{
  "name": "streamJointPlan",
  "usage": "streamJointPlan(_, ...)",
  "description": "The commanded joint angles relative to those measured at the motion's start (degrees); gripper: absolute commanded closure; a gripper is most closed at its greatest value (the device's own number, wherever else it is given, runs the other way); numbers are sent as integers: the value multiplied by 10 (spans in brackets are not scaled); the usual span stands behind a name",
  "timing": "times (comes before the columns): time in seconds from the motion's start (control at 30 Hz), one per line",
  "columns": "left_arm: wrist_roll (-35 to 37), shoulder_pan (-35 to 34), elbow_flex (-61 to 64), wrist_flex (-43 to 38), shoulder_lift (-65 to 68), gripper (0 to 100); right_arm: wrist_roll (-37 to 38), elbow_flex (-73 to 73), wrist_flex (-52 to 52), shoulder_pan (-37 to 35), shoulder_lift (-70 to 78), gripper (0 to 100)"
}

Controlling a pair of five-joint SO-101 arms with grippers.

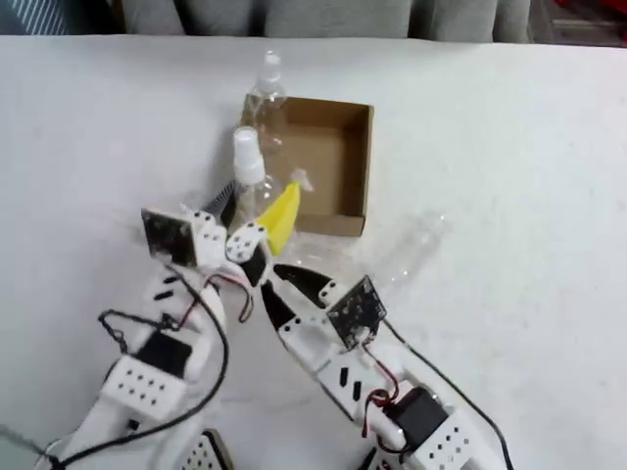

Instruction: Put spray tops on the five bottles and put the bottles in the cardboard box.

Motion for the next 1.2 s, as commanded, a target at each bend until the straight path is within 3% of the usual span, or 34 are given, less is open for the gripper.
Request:
streamJointPlan(0.0,4,17,-4,109,-116,980,1,5,-10,6,2,954)
streamJointPlan(0.2,4,32,-1,208,-203,980,1,5,-9,22,0,954)
streamJointPlan(0.37,4,34,-1,237,-225,980,1,5,-12,47,-1,954)
streamJointPlan(0.87,2,29,8,230,-225,980,5,5,9,50,-2,954)
streamJointPlan(1.17,-25,-14,40,110,-222,980,6,5,65,50,-2,954)
